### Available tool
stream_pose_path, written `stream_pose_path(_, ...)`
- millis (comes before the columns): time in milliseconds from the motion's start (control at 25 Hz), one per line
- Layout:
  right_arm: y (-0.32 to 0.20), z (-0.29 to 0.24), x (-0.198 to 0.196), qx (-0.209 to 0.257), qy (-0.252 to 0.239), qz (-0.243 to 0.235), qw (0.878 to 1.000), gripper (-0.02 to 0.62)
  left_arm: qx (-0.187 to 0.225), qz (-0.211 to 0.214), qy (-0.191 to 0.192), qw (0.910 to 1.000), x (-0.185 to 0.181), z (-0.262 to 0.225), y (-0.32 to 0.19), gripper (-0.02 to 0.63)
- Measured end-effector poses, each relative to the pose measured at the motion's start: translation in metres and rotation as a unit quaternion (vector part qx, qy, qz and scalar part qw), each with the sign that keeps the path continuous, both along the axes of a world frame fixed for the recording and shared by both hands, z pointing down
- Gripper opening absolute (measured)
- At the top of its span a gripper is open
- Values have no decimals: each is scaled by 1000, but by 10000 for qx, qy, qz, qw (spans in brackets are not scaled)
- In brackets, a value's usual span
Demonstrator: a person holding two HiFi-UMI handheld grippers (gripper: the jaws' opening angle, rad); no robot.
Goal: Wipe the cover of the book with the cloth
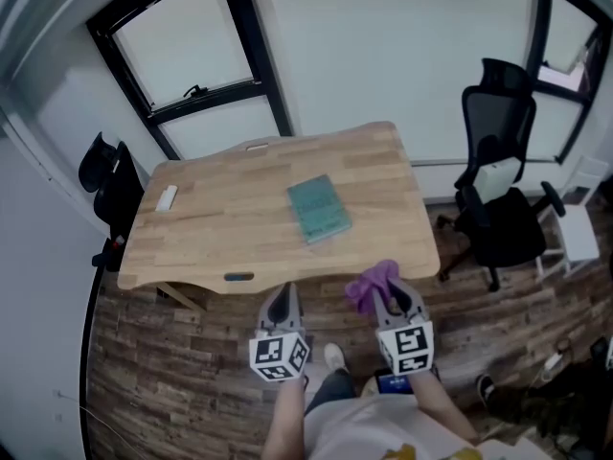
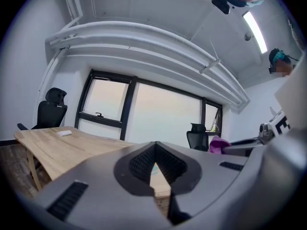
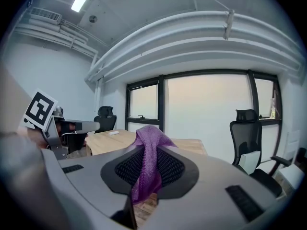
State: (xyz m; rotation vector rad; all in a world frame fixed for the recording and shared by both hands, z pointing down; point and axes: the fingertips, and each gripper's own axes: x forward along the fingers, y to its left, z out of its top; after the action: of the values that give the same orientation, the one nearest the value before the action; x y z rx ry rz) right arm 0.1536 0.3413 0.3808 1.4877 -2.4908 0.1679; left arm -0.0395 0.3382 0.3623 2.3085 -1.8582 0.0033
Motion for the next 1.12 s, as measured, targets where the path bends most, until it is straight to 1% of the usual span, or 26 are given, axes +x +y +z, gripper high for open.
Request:
stream_pose_path(240,-32,3,-5,66,22,-54,10000,67,14,-102,41,9999,-9,6,-33,0)
stream_pose_path(480,-97,7,-14,69,47,-62,9999,67,3,-113,116,9999,-21,15,-97,0)
stream_pose_path(800,-196,18,-44,-290,116,-27,9995,67,-234,-42,146,9996,-48,28,-197,0)
stream_pose_path(1000,-244,27,-68,-417,234,-35,9988,67,-394,-86,259,9989,-74,45,-242,0)
stream_pose_path(1120,-269,33,-82,-380,247,-49,9990,67,-462,-133,355,9982,-88,56,-267,0)
